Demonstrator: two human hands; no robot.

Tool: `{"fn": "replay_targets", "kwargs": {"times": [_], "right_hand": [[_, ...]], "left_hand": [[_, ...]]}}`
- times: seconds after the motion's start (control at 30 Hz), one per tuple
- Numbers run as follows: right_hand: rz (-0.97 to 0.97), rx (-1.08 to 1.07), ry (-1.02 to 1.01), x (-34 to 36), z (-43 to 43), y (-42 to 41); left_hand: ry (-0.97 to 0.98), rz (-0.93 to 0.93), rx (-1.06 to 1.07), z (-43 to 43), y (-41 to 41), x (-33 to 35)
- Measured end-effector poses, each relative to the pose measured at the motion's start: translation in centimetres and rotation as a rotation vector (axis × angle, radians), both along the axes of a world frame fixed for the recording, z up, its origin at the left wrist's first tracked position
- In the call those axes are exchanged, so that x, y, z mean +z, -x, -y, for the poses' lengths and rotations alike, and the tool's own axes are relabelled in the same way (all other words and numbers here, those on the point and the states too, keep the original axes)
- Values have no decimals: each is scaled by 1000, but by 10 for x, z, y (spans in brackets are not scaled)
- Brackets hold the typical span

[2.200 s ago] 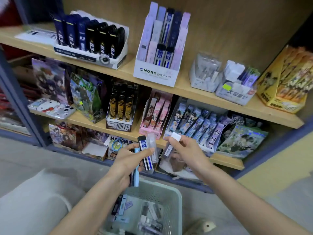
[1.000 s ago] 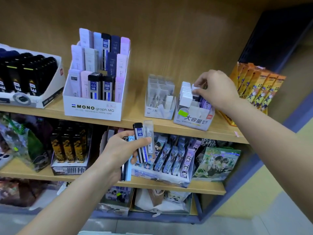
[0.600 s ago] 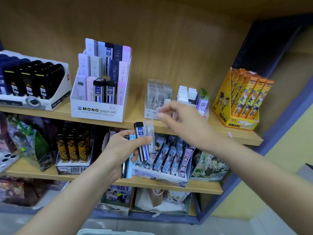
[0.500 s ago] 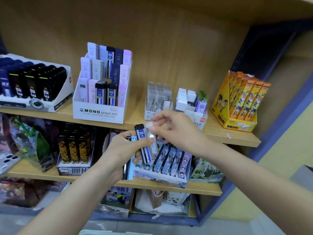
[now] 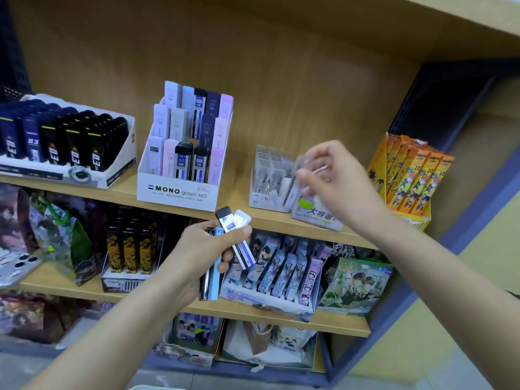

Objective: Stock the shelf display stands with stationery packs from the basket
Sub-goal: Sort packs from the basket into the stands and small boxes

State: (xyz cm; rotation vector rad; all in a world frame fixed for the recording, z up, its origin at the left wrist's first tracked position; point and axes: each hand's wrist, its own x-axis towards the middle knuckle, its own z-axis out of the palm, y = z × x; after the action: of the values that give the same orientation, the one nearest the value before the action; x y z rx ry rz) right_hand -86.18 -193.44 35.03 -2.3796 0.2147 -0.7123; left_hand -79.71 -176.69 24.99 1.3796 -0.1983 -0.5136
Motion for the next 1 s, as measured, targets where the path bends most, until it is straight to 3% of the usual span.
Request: {"fn": "replay_targets", "kwargs": {"times": [0.1, 0.17, 0.47, 0.7, 1.0], "right_hand": [[226, -89, 100, 10, 14, -12], [260, -101, 136, 7, 23, -24], [94, -101, 156, 0, 51, -64], [-125, -84, 458, 1, 56, -78], [-119, -166, 564, 3, 49, -79]], "left_hand": [[-4, -7, 20, -5, -5, -4], [-9, -8, 18, -6, -8, -6], [-8, -1, 22, -11, -16, -11], [-8, -12, 18, -10, -19, -14], [-2, -9, 11, -10, -16, -16]]}}
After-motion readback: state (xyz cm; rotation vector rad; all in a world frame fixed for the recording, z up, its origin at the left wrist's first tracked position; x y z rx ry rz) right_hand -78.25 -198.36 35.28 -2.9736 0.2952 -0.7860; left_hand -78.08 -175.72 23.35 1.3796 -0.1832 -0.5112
